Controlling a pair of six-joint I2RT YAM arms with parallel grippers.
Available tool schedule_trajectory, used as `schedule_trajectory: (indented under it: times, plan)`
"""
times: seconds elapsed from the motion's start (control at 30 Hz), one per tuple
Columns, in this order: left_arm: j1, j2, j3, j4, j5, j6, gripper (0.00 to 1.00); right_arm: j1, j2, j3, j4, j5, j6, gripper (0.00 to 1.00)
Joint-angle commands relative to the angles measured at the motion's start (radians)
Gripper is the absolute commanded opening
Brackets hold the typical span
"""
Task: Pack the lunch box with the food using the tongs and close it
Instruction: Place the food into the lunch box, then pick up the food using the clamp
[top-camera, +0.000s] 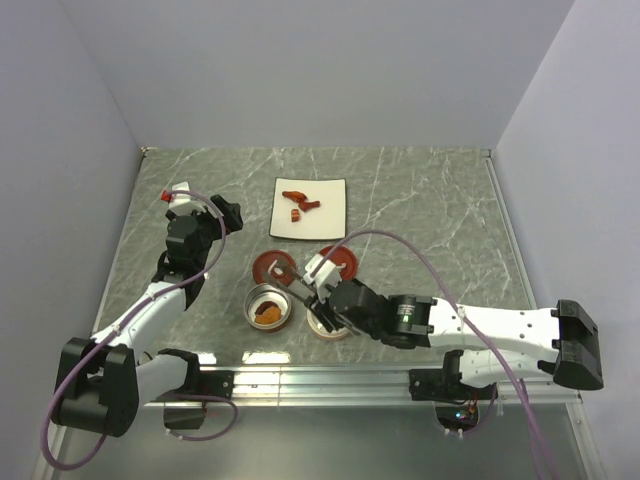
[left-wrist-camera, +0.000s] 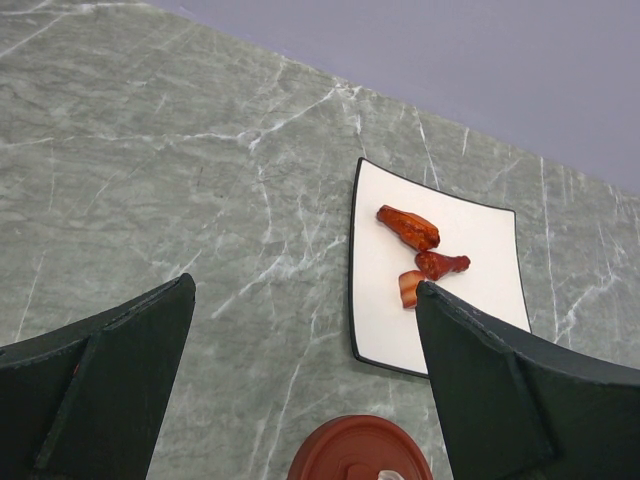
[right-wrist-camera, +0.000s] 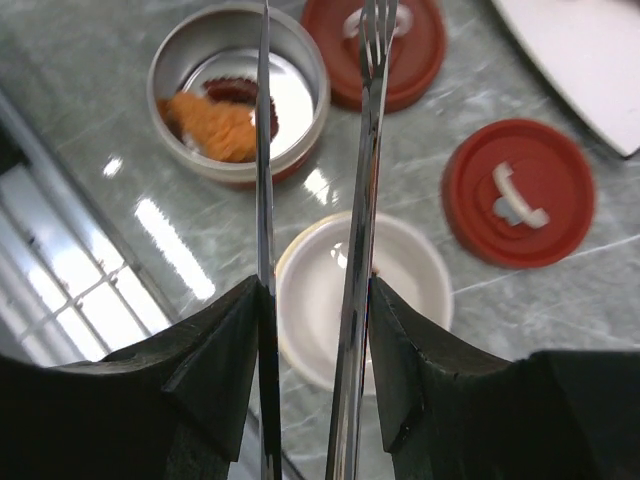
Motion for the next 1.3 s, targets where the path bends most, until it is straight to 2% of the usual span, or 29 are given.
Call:
schedule_trajectory:
  times: [0.0, 0.13, 0.47, 0.77, 1.27]
  plan:
    - [-0.003, -0.030, -0.003, 0.037, 0.003, 0.002, 0.99, -0.070, 0.016, 0.078, 0.057, 0.016, -0.055, 0.52]
    - [-0.003, -0.031, -0.004, 0.040, 0.001, 0.002, 1.00, -0.206, 0.054, 0.104, 0.090, -0.049, -0.091, 0.52]
    - [-0.005, -0.019, -0.001, 0.039, -0.012, 0.002, 0.99, -0.381, 0.263, 0.230, 0.123, -0.073, -0.132, 0.51]
    - [-0.003, 0.001, 0.005, 0.043, -0.017, 0.005, 0.99, -0.458, 0.470, 0.348, 0.120, -0.080, -0.132, 0.50]
    - [-0.005, 0.015, 0.011, 0.046, -0.020, 0.008, 0.99, -0.509, 0.640, 0.473, 0.104, -0.112, -0.132, 0.49]
